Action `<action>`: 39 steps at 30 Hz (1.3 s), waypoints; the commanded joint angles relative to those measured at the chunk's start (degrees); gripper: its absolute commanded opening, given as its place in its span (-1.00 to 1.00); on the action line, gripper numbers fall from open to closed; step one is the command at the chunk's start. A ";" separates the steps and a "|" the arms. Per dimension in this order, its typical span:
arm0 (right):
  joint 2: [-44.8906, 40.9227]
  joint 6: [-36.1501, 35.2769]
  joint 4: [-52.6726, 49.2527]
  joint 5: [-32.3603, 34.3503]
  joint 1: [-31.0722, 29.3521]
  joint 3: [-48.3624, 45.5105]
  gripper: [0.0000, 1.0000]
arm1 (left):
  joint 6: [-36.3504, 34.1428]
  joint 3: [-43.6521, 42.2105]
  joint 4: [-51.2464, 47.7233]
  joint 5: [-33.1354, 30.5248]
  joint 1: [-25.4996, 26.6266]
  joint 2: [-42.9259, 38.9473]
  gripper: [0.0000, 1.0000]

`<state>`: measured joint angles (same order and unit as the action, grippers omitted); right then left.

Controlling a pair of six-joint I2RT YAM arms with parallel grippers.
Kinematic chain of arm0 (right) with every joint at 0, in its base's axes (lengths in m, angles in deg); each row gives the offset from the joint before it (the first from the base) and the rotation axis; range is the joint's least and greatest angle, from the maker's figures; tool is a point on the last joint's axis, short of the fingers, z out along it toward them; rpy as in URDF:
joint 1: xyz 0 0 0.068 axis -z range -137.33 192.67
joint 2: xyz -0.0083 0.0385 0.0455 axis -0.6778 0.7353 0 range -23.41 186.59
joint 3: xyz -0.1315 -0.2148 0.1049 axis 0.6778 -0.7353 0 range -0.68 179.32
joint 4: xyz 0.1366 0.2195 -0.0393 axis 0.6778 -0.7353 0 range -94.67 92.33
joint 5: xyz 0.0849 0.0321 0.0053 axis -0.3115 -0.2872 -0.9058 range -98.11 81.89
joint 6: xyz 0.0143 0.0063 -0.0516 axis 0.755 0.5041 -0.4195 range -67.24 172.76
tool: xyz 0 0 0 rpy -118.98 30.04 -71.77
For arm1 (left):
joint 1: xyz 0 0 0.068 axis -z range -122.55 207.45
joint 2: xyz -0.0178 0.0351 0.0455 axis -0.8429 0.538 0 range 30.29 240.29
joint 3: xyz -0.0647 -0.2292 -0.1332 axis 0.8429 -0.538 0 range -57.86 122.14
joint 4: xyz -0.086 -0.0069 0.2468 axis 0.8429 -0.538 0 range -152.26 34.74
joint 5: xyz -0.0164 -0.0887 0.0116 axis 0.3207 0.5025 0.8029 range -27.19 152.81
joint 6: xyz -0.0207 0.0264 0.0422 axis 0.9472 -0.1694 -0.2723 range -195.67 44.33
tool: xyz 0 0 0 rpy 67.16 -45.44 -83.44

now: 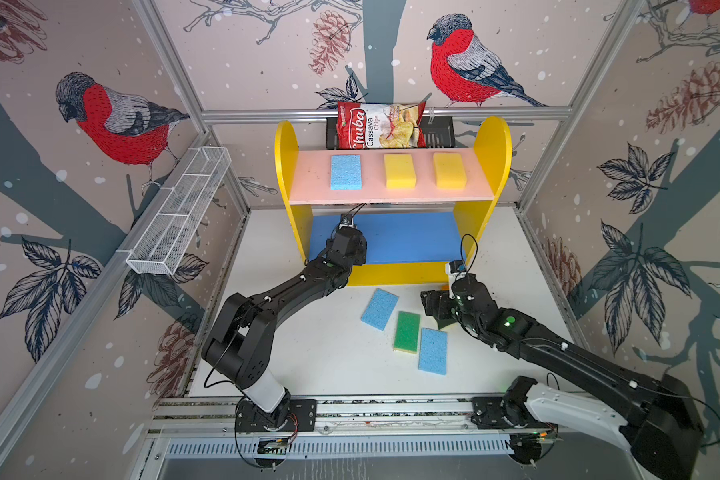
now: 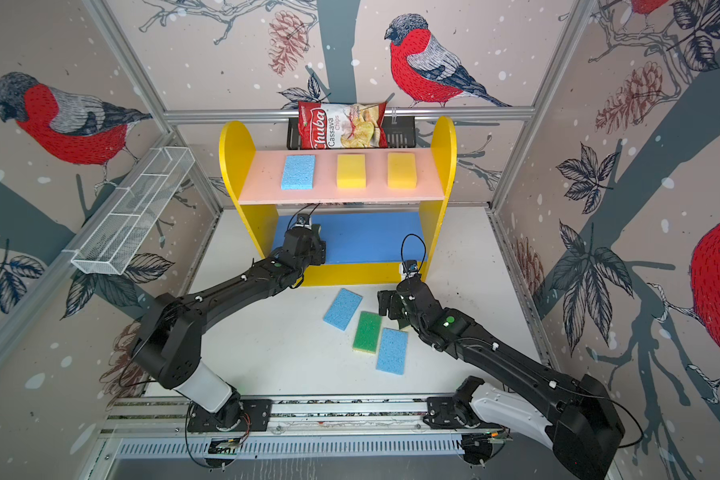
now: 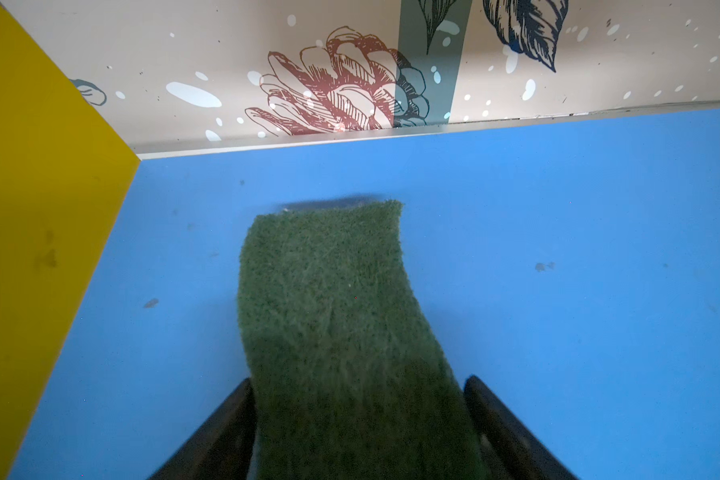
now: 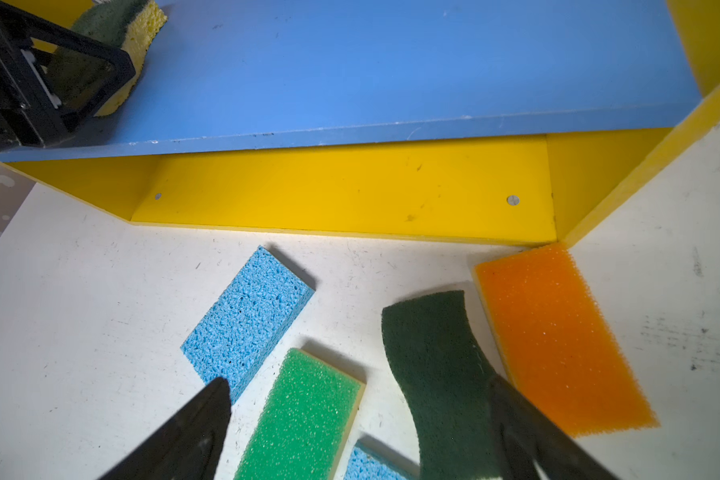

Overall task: Place and organize the cleaning sponges onto the shelf
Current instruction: 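Lower the dark green pad onto the blue shelf and open the left gripper, then withdraw the left gripper from the shelf while the right gripper moves over the table pad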

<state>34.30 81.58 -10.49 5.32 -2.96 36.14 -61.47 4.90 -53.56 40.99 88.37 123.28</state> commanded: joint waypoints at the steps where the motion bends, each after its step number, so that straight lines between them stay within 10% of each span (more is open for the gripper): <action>1: -0.67 0.70 -0.54 1.17 -0.16 0.00 0.92 | 0.13 0.87 -1.34 0.82 -0.02 -0.44 0.56; 39: -2.43 10.12 -9.74 6.37 -0.34 -2.24 0.91 | 0.26 -15.58 -4.16 8.73 0.02 -26.89 0.57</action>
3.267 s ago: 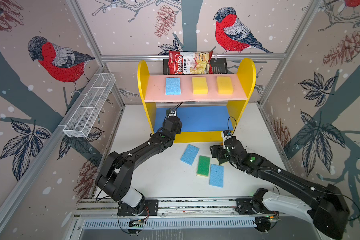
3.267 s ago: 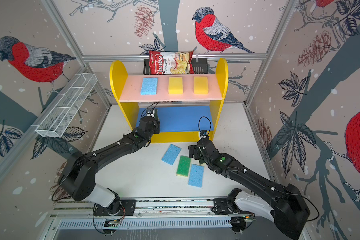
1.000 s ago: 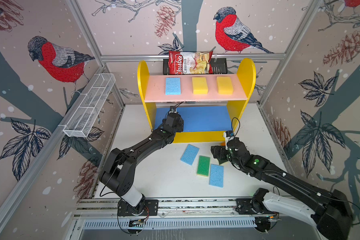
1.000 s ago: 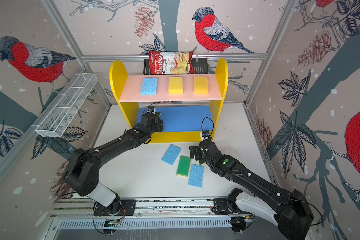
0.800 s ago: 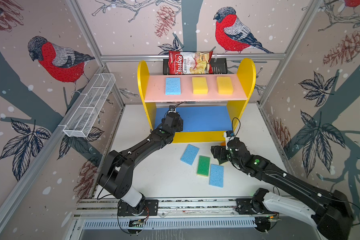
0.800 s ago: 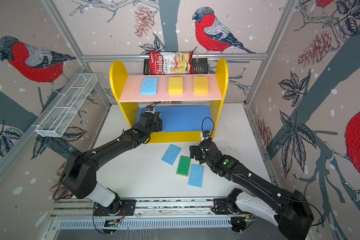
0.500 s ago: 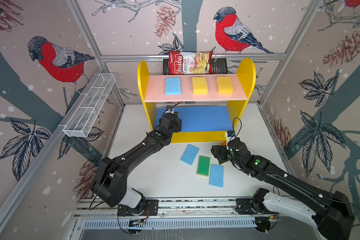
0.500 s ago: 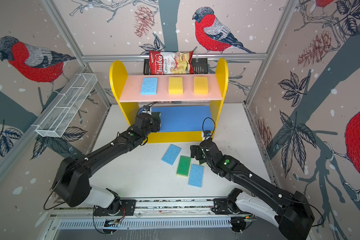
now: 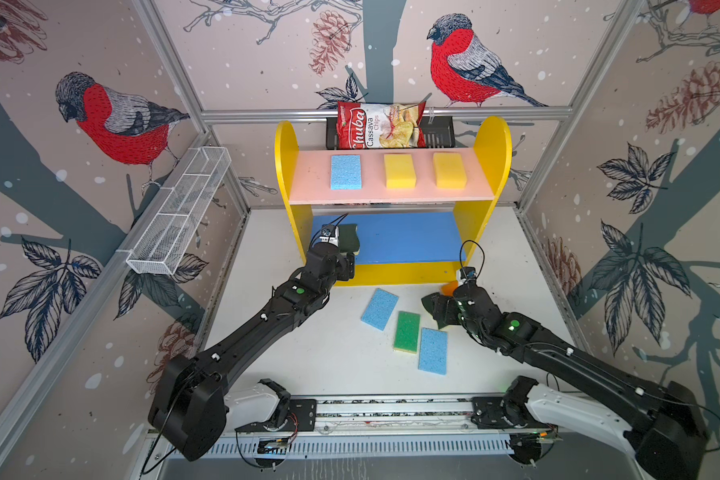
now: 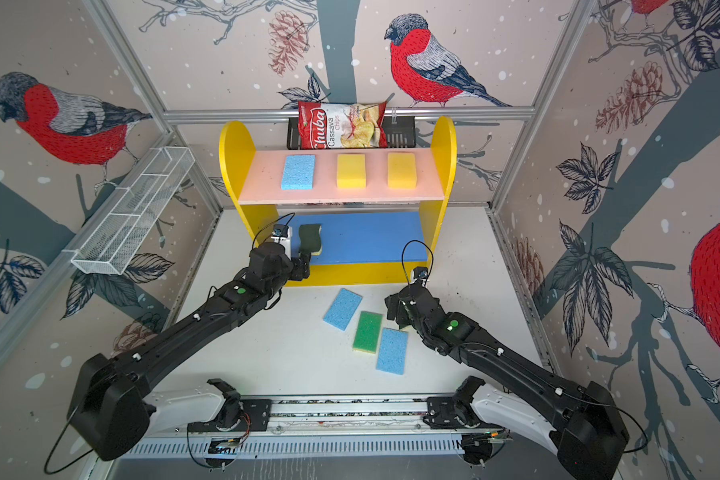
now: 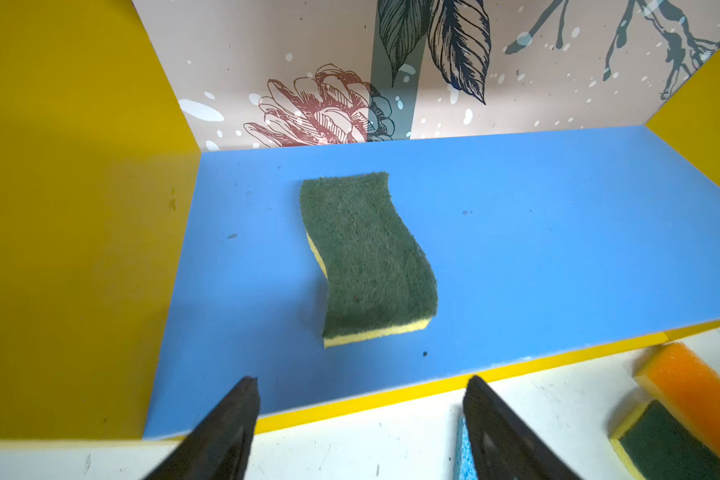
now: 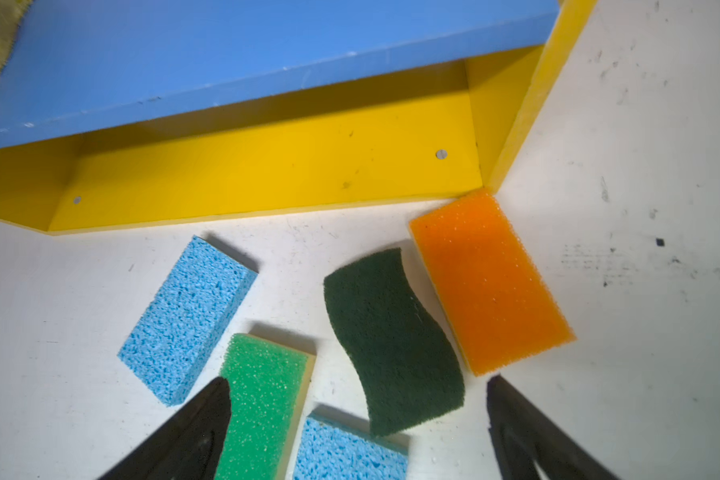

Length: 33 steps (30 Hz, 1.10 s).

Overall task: Place and organize the cleaning sponges onto the shelf
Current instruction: 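Withdraw the left gripper from the shelf while the right gripper moves over the table pad, then lower the open right gripper onto the dark green pad on the table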

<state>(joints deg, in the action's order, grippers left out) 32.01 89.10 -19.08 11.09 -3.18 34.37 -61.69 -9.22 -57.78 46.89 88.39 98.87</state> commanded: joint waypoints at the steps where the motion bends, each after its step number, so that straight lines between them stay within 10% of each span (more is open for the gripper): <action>1: -0.14 3.24 -1.18 -0.04 -0.12 -0.80 0.91 | 0.93 -2.57 0.14 3.37 0.00 -4.00 0.57; 33: 6.56 15.28 -0.53 -1.99 -7.57 -5.45 0.90 | 7.23 -9.39 -4.66 6.74 0.61 -13.55 0.56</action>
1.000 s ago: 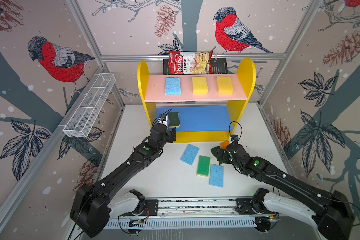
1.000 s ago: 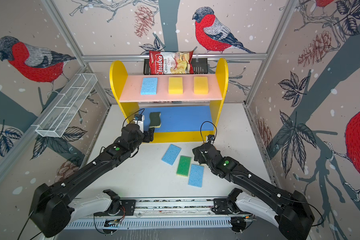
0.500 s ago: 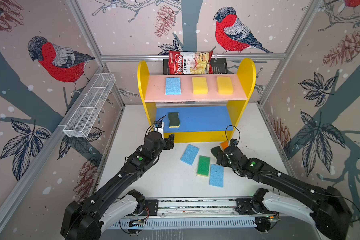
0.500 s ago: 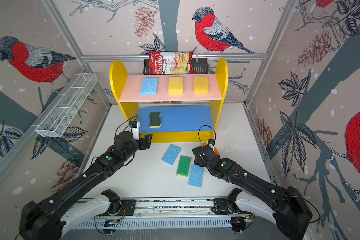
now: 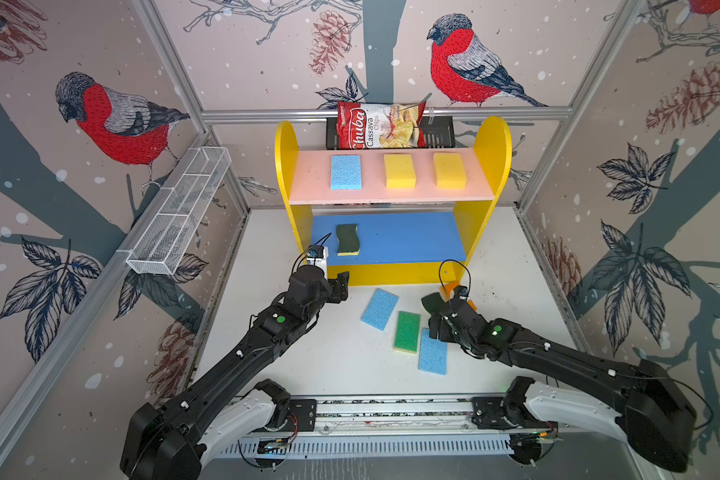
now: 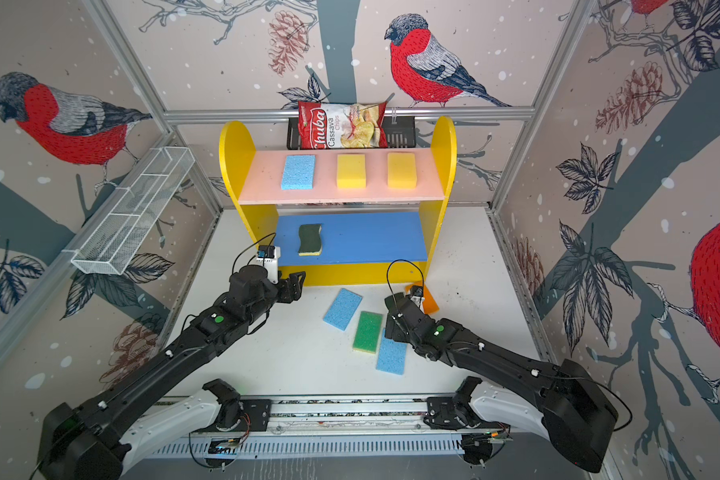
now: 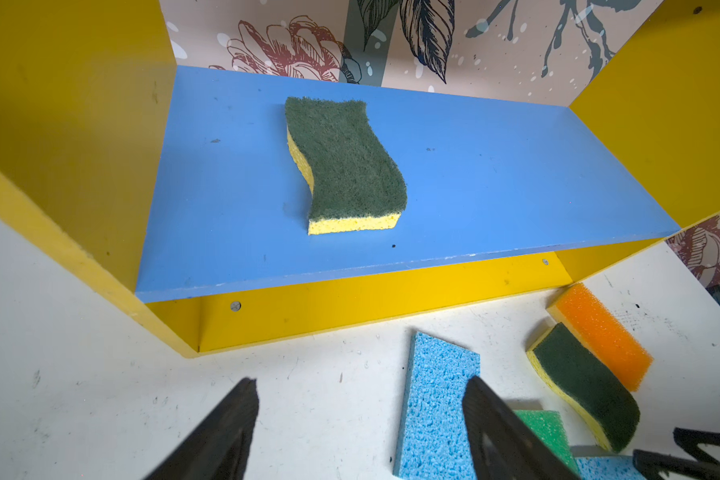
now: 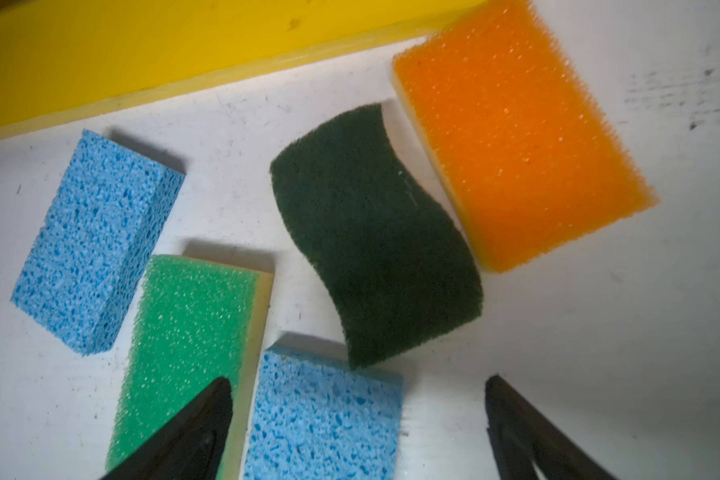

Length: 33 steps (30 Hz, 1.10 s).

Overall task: Place and organize the cleaning sponges onto the shelf
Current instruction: 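Lower the open right gripper onto the dark green pad on the table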

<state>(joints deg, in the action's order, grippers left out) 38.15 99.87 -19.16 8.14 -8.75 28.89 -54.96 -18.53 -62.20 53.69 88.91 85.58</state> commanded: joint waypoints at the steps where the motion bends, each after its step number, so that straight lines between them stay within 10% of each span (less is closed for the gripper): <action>1: 0.87 5.69 -0.64 1.47 -3.61 0.14 0.90 | 0.58 -0.06 -0.35 -0.08 0.17 -0.55 0.56; 10: 4.52 8.38 -4.69 8.19 -8.38 3.64 0.95 | 1.12 -1.88 0.18 -0.15 0.24 -3.23 0.56; 33: 11.34 -5.48 3.37 4.05 5.78 3.55 0.97 | 1.57 -3.20 1.93 -1.16 0.27 0.26 0.56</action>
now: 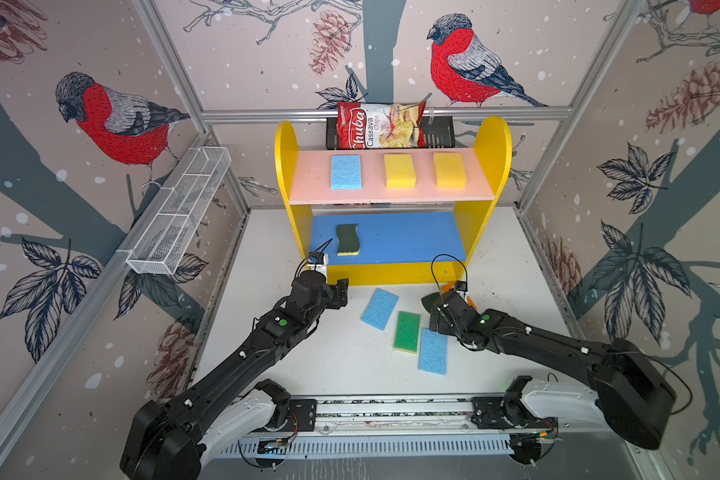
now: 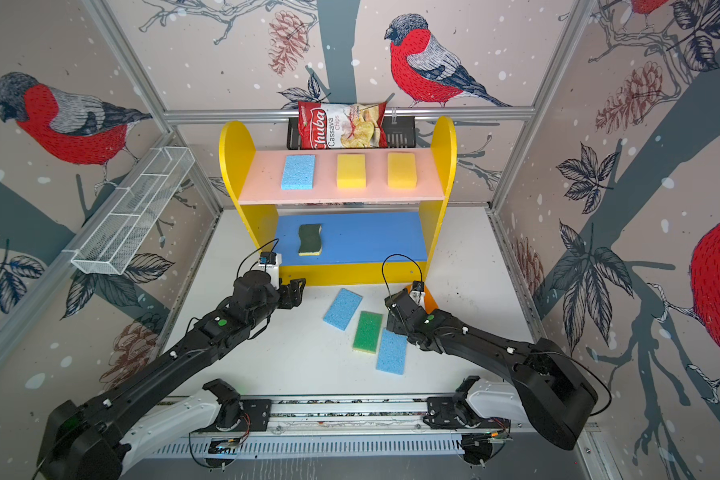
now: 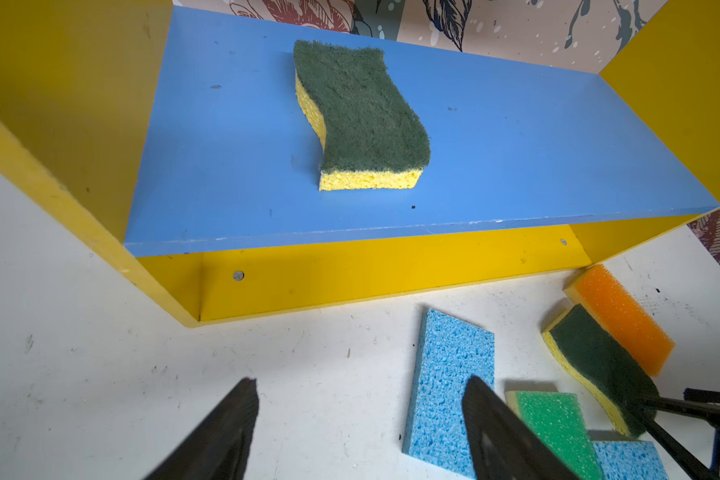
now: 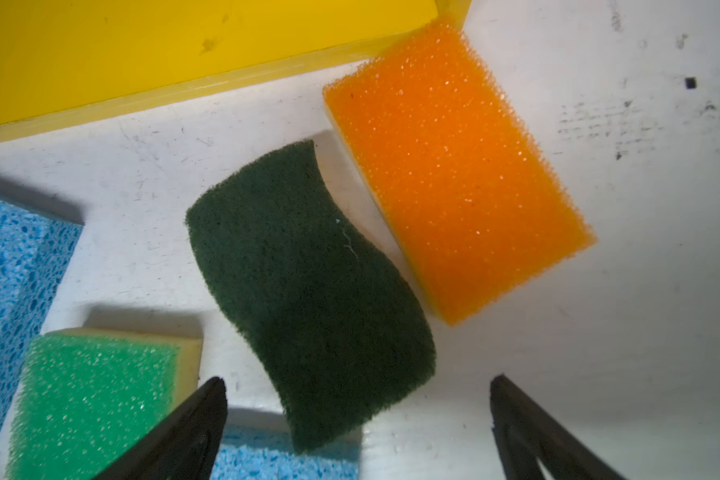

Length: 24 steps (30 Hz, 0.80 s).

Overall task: Place and organize the cleaning sponges onto the shelf
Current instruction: 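Lower the open right gripper onto the dark green pad on the table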

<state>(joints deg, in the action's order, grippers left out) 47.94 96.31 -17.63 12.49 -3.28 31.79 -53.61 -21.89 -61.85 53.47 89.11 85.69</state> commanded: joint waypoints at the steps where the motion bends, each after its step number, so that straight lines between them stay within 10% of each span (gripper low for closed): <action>1: 2.25 -2.25 2.07 -0.29 0.50 0.75 0.96 | 0.25 0.16 1.58 -1.15 0.07 0.07 0.56; 24: 9.09 -4.03 6.80 -4.77 -0.12 2.90 0.93 | 0.61 0.31 -0.18 -3.31 0.07 -2.27 0.56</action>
<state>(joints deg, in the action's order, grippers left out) 56.62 91.96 -11.45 8.95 -2.69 34.11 -53.21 -21.85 -62.11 50.74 89.11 83.68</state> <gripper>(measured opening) 0.963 0.779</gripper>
